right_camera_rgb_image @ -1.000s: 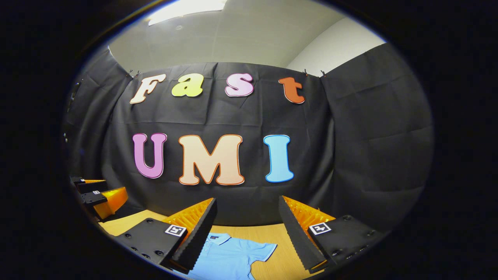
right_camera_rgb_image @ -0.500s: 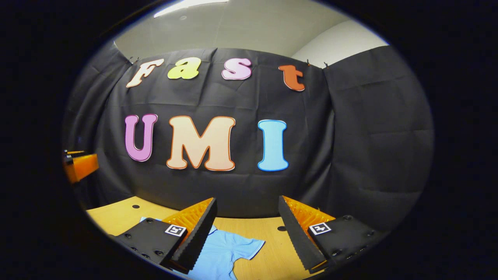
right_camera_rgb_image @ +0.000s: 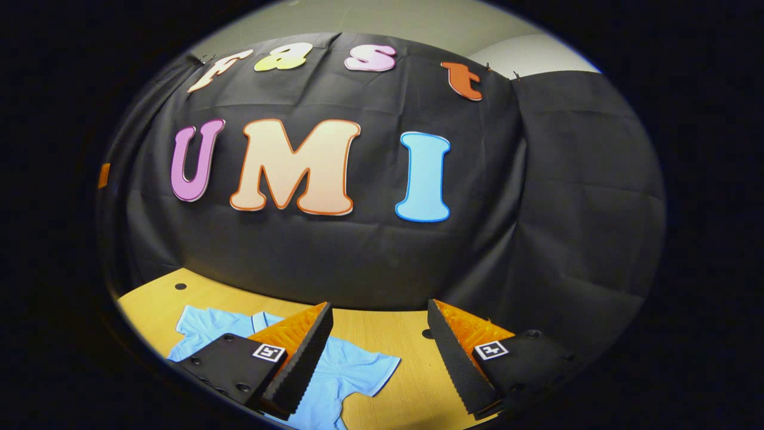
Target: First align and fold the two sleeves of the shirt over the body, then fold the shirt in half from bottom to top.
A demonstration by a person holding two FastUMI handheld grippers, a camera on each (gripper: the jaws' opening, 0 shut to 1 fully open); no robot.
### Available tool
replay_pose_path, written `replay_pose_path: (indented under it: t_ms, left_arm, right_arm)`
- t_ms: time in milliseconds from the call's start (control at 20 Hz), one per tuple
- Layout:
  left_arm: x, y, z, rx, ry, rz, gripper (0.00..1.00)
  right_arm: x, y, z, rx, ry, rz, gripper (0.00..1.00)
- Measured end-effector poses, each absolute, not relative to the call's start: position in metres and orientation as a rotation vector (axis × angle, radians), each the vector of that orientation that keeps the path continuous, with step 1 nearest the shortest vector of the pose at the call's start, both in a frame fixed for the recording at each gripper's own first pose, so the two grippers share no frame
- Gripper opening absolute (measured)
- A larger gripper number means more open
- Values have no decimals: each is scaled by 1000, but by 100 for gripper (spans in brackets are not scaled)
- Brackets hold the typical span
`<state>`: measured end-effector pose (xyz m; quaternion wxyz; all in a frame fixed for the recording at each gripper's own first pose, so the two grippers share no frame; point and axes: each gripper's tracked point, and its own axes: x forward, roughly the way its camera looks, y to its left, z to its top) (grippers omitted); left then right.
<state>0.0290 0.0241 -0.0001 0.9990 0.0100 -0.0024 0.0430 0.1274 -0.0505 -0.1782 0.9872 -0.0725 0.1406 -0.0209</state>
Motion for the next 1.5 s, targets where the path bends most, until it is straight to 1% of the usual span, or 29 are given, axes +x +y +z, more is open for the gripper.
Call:
replay_pose_path:
  t_ms: [200, 700, 800, 850, 1050, 1500]
  left_arm:
    - [38, 44, -9, 36, 24, 110, 95]
    - [58, 80, -25, 75, 62, 137, 95]
    - [61, 85, -30, 78, 72, 137, 95]
    - [63, 86, -32, 78, 76, 138, 95]
    - [72, 93, -43, 64, 105, 138, 95]
    - [77, 103, -64, 39, 156, 158, 95]
  right_arm:
    - [149, -53, -217, -149, 350, -67, 99]
    - [179, -61, -335, -177, 548, -132, 100]
    - [180, -71, -356, -187, 599, -164, 99]
    - [180, -75, -368, -186, 627, -178, 100]
    - [178, -82, -413, -160, 738, -201, 99]
    - [170, -90, -471, -121, 885, -261, 100]
